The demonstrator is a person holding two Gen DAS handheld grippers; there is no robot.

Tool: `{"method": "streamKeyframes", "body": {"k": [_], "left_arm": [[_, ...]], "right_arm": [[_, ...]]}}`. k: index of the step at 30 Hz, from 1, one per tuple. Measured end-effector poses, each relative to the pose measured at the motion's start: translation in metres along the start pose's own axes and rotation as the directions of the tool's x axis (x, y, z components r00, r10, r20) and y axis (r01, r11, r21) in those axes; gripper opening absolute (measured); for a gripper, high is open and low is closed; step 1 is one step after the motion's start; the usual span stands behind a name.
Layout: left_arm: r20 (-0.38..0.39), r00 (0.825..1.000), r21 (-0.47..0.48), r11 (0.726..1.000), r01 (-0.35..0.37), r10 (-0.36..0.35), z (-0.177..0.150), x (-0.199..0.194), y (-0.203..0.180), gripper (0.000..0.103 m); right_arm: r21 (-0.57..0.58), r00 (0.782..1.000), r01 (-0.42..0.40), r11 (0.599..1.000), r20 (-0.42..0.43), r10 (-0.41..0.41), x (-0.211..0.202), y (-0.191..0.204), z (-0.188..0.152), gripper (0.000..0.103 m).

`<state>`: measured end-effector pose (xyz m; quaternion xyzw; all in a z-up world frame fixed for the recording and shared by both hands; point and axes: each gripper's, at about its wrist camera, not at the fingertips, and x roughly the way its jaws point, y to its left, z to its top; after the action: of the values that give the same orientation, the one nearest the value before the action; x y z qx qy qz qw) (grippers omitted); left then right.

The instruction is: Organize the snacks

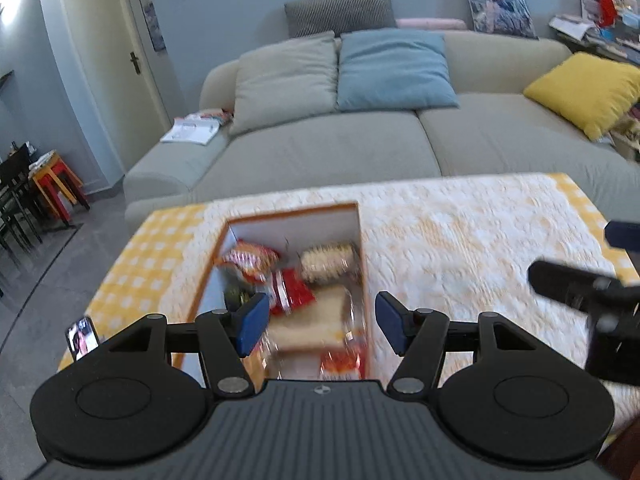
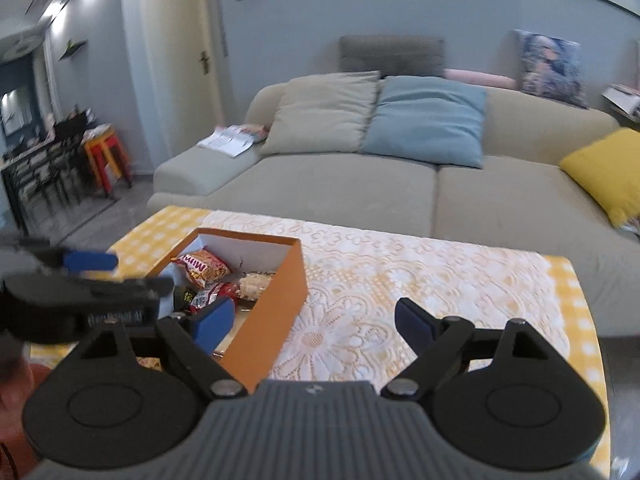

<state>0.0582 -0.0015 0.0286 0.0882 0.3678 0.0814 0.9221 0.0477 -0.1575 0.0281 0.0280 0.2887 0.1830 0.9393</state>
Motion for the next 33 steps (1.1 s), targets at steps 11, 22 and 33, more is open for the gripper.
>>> {"method": "streamKeyframes", "body": {"k": [11,22,33], "left_arm": [[-0.174,0.985,-0.022,1.0,0.011,-0.014,-0.043,0.002,-0.015,0.073],[-0.194,0.98,-0.037,0.999,0.031,-0.037,-0.054,0.001,-0.022,0.073],[-0.189,0.981,-0.056,0.998,0.039,-0.049,-0.053,0.005,-0.017,0.072]], "right_arm": [[0.033,0.997,0.069,0.997,-0.047,-0.068,-0.018,-0.008,-0.046,0.086],[0.029,0.995,0.075,0.997,-0.075,-0.073,-0.019,-0.003,-0.059,0.086],[0.028,0.993,0.083,0.996,-0.092,-0.08,-0.01,-0.002,-0.062,0.085]]}}
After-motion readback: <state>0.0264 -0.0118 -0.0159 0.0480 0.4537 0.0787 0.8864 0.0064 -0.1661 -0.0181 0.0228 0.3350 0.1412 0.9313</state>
